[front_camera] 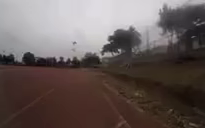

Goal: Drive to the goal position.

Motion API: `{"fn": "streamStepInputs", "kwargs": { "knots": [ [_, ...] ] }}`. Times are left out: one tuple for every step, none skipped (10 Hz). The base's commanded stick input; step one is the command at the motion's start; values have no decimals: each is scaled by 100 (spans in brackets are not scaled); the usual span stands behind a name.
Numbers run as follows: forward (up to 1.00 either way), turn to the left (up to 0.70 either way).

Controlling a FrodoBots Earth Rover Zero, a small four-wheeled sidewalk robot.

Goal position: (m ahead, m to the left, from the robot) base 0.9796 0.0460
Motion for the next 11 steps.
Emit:
{"fn": "streamStepInputs", "kwargs": {
  "knots": [
    [100, 0],
    [100, 0],
    [100, 0],
    [100, 0],
    [100, 0],
    [100, 0],
    [100, 0],
    [0, 0],
    [0, 0],
    [0, 0],
    [0, 0]
  ]
}}
